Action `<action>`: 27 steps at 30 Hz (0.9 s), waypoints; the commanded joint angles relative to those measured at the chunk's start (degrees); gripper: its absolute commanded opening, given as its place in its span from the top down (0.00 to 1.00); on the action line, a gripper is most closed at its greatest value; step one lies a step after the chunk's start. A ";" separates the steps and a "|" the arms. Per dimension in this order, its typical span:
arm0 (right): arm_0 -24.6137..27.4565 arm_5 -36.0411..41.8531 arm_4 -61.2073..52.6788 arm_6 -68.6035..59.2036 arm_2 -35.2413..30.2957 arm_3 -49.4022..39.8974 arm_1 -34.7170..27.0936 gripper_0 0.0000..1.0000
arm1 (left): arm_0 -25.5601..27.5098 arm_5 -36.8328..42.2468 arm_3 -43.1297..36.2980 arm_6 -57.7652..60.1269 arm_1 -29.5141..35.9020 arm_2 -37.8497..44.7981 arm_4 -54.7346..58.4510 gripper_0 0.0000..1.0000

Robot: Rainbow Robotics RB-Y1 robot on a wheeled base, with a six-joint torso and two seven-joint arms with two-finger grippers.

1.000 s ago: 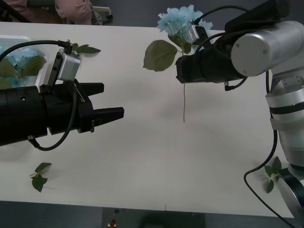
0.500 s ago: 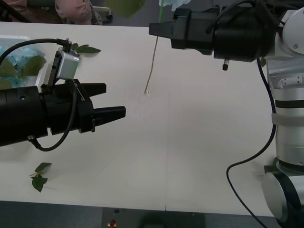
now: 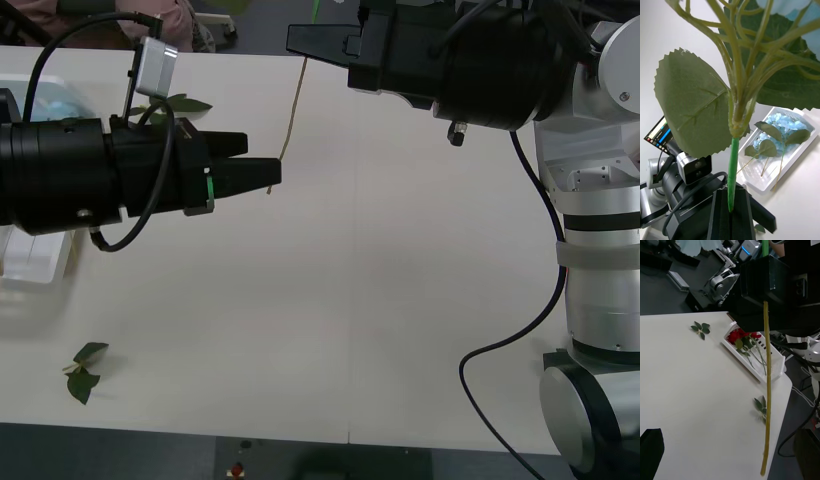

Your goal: Put the red flowers into the right box and the blue flowers into the left box

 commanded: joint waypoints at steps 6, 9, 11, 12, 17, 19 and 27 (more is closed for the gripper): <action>-1.88 -0.63 -1.18 1.16 0.46 -0.74 0.20 1.00 | -9.66 -1.58 4.21 -0.51 -0.46 -4.71 3.33 0.00; -1.88 -0.63 -1.18 1.16 0.46 -0.74 0.20 1.00 | -10.62 -1.67 4.56 -0.42 -0.46 -5.41 4.12 0.17; -1.88 -0.63 -1.18 1.16 0.46 -0.74 0.20 1.00 | -10.62 -1.58 4.65 -0.51 -0.46 -5.41 4.38 0.33; -1.88 -0.63 -1.18 1.16 0.46 -0.74 0.20 1.00 | -10.62 -1.58 4.56 -0.42 -0.46 -5.41 4.73 0.61; -1.88 -0.63 -1.18 1.16 0.46 -0.74 0.20 1.00 | -10.62 -1.67 4.65 -0.15 -0.90 -5.50 5.52 1.00; -1.88 -0.63 -1.18 1.16 0.46 -0.74 0.20 1.00 | -10.62 -1.58 4.91 -0.15 -1.16 -5.50 5.52 1.00; -1.88 -0.63 -1.18 1.16 0.46 -0.74 0.20 0.92 | -10.62 -1.58 5.09 0.20 -1.60 -5.50 4.03 1.00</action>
